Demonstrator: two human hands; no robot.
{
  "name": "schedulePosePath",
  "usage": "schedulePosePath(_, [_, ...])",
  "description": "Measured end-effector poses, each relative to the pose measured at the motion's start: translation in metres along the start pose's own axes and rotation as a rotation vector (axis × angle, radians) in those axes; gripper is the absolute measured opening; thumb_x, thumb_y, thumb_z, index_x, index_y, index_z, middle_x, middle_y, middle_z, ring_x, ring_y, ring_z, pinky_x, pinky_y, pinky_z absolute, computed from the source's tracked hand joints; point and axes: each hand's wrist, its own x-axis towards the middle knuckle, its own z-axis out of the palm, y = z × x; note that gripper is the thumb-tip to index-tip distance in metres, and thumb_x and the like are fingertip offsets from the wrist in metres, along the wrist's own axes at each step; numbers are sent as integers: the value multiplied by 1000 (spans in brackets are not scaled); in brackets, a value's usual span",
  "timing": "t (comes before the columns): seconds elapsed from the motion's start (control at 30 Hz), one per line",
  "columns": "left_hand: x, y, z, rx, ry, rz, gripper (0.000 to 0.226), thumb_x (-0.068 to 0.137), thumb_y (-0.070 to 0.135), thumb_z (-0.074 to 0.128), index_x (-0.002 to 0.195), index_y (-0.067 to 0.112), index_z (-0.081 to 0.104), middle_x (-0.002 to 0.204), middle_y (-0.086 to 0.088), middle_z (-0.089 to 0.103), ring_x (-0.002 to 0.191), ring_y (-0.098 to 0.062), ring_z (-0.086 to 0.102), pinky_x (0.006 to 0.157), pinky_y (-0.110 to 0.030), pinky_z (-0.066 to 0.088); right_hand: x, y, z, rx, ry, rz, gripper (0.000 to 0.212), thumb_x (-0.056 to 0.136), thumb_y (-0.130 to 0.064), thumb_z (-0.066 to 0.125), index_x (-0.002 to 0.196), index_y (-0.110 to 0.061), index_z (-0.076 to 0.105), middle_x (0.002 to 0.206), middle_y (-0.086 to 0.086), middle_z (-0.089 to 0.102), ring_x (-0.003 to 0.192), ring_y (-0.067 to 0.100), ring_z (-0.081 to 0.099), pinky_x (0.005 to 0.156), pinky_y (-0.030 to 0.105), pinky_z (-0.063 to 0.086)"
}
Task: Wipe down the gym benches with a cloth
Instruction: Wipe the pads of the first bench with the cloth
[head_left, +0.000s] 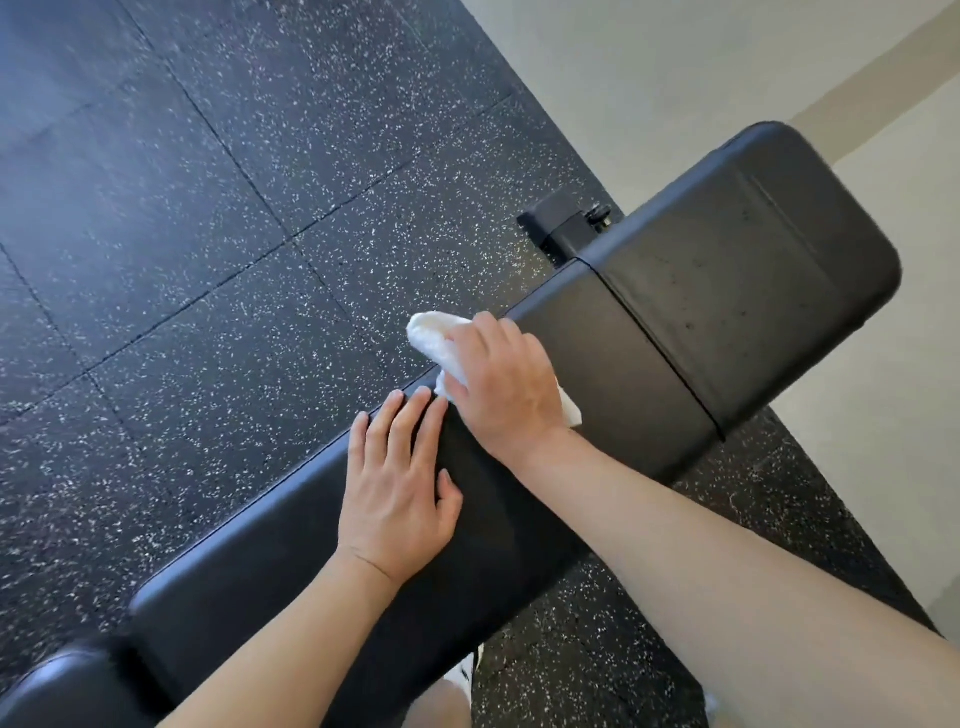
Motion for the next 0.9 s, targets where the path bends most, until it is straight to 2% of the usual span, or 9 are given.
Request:
schedulePosePath(0.1, [1, 3, -6, -24, -10, -22, 72, 87, 31, 53, 156, 16, 43, 161, -7, 40, 153, -35, 33, 126, -60, 23, -2, 9, -5, 66, -20, -74, 27, 87, -32, 63, 100, -9, 66, 96, 8, 62, 83, 30, 58, 66, 40, 42])
schedulePosePath(0.2, [6, 15, -13, -123, 37, -120, 60, 89, 22, 53, 149, 17, 52, 155, -5, 45, 147, -34, 40, 122, -61, 28, -30, 38, -18, 93, -28, -194, 31, 86, -37, 57, 96, -9, 66, 90, 8, 59, 77, 30, 55, 63, 41, 43])
schedulePosePath(0.3, [18, 38, -16, -153, 77, -199, 51, 89, 16, 54, 140, 14, 61, 147, -9, 50, 136, -36, 47, 116, -61, 35, -77, 86, -29, 79, -42, -235, 27, 86, -35, 61, 93, -9, 65, 85, 6, 54, 72, 28, 51, 60, 41, 44])
schedulePosePath(0.43, [45, 85, -19, -125, 33, -221, 52, 88, 14, 56, 140, 12, 63, 151, -14, 51, 142, -41, 46, 116, -66, 31, -124, 146, -51, 140, -84, -253, 19, 87, -29, 64, 94, -13, 60, 84, 1, 48, 70, 23, 45, 57, 41, 43])
schedulePosePath(0.57, [92, 130, -15, -125, -21, -254, 55, 94, 15, 57, 149, 15, 54, 160, -11, 43, 150, -36, 36, 122, -63, 23, -141, 178, -73, 221, -135, -190, 11, 90, -24, 64, 94, -14, 61, 84, -3, 45, 72, 21, 44, 61, 41, 44])
schedulePosePath(0.7, [142, 154, -4, -79, -12, -247, 58, 99, 22, 52, 155, 14, 45, 163, -10, 40, 150, -33, 36, 121, -60, 26, -127, 204, -95, 314, -67, -56, 19, 94, -26, 61, 107, -12, 66, 90, -3, 50, 77, 21, 47, 65, 37, 45])
schedulePosePath(0.9, [162, 175, 27, -56, 123, -360, 58, 100, 26, 48, 157, 17, 42, 161, -7, 42, 150, -31, 38, 125, -59, 21, -94, 230, -83, 315, 20, -28, 22, 95, -23, 69, 111, -8, 66, 95, 3, 55, 81, 22, 49, 68, 39, 48])
